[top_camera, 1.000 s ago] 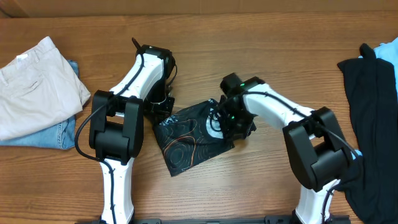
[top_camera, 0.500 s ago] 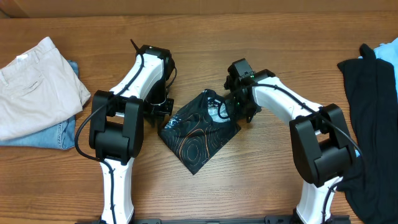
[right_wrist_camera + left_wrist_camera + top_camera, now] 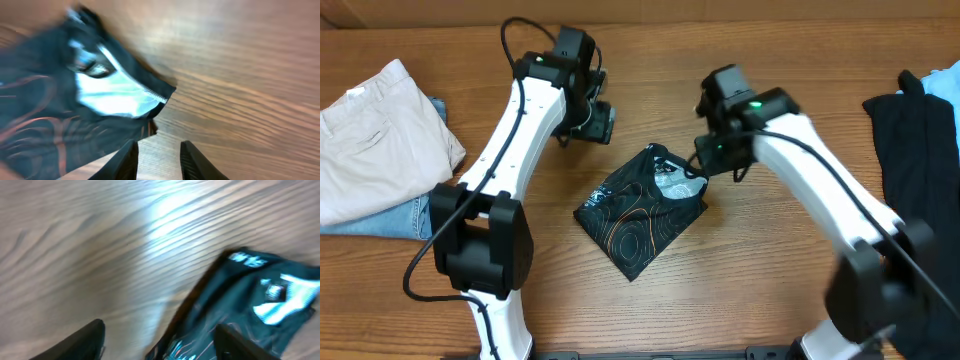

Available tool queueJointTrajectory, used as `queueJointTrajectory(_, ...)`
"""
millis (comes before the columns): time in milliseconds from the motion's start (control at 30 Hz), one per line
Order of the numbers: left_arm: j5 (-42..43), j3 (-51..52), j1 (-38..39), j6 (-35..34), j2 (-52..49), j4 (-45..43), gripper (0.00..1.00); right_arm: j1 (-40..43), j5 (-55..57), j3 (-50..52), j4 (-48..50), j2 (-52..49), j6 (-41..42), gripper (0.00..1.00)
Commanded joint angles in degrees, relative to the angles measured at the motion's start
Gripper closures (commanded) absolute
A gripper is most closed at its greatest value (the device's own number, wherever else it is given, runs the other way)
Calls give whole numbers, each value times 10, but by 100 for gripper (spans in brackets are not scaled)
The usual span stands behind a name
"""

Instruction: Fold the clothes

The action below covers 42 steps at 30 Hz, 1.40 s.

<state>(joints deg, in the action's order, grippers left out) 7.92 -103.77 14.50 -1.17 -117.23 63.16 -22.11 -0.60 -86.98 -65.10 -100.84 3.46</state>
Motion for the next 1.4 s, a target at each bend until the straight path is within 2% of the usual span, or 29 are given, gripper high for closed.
queueJointTrajectory(0, 102, -2, -1, 95, -25, -16, 25, 4, 5, -17, -13, 67, 11, 67)
queueJointTrajectory(67, 143, -2, -1, 115, -42, -31, 22, 4, 5, -17, -23, 91, 11, 67)
queueJointTrajectory(300, 235, -2, 0, 111, -113, -59, 20, 4, 5, -17, -48, 130, 11, 66)
queueJointTrajectory(600, 292, -2, 10, 44, -175, -37, 22, 4, 6, -17, -58, 131, 11, 66)
queueJointTrajectory(767, 294, -2, 10, 0, -179, -17, 32, 4, 6, -17, -63, 131, 11, 66)
queueJointTrajectory(833, 296, -2, 10, -4, -179, -14, 42, 4, 5, -17, -65, 131, 11, 66)
queueJointTrajectory(967, 296, -2, 11, -6, -179, -17, 46, 4, 5, -17, -69, 131, 11, 67)
queueJointTrajectory(1100, 292, -2, 14, -5, -180, -20, 54, 4, 5, -17, -74, 131, 11, 67)
queueJointTrajectory(1267, 296, -2, 21, -6, -184, -18, 51, 4, 5, -17, -75, 131, 11, 67)
queueJointTrajectory(1333, 299, -2, 21, -6, -184, -16, 39, 4, 5, -17, -75, 131, 11, 67)
queueJointTrajectory(1367, 307, -2, 23, -6, -184, -13, 36, 4, 5, -17, -74, 131, 11, 67)
